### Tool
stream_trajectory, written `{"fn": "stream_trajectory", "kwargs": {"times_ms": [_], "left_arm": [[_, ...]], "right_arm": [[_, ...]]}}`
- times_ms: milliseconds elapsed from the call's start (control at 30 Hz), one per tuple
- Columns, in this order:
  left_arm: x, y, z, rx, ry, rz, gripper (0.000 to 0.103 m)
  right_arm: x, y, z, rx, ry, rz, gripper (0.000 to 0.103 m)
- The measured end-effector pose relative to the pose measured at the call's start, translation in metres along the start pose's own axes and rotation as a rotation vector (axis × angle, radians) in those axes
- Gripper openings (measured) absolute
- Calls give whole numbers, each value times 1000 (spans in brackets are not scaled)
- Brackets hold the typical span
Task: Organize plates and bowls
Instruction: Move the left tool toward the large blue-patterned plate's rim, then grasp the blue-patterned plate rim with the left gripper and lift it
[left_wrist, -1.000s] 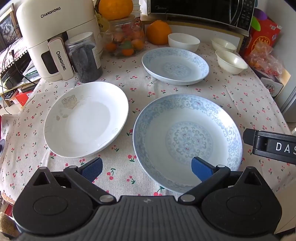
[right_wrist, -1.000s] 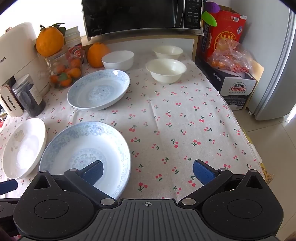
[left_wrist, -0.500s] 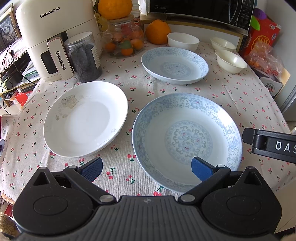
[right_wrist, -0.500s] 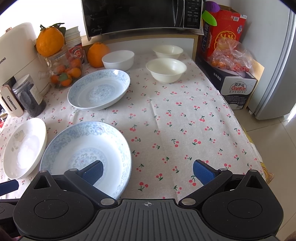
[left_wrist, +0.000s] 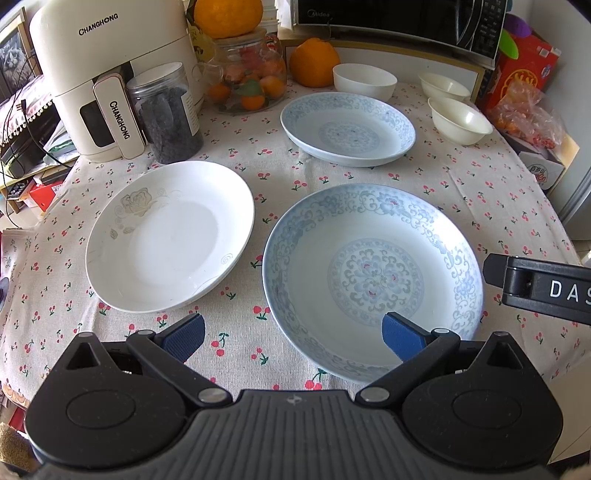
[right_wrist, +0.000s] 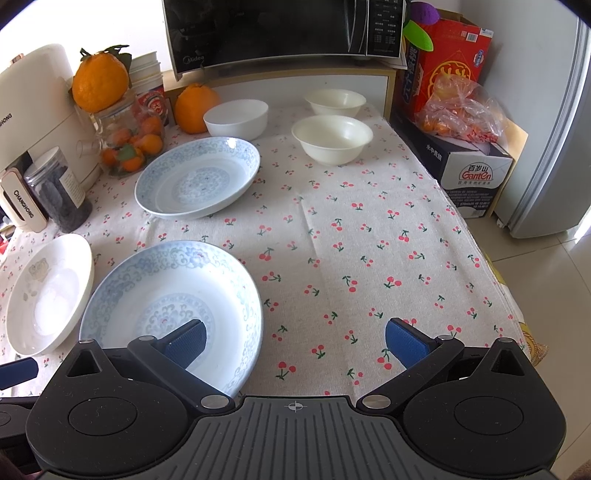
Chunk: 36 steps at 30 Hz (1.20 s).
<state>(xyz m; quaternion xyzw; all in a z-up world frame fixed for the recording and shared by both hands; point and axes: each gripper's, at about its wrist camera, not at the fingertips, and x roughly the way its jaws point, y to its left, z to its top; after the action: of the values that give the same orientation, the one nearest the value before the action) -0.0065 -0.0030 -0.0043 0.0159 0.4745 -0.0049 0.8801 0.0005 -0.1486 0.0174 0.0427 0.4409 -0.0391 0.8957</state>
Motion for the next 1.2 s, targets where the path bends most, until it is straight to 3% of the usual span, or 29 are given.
{"fn": "stream_trajectory", "kwargs": {"times_ms": [533, 767, 933, 1067, 1200], "left_arm": [[5, -4, -3, 15, 25, -13, 102], [11, 5, 6, 2, 98, -133, 102], [14, 14, 10, -26, 125, -187, 100], [18, 24, 14, -69, 140, -237, 95], [25, 36, 16, -128, 145, -273, 87]], "right_arm": [[4, 1, -2, -2, 29, 1, 103], [8, 2, 15, -55, 141, -9, 103], [13, 0, 27, -110, 128, 5, 103], [25, -9, 36, -86, 158, 115, 103], [48, -25, 34, -21, 175, 295, 103]]}}
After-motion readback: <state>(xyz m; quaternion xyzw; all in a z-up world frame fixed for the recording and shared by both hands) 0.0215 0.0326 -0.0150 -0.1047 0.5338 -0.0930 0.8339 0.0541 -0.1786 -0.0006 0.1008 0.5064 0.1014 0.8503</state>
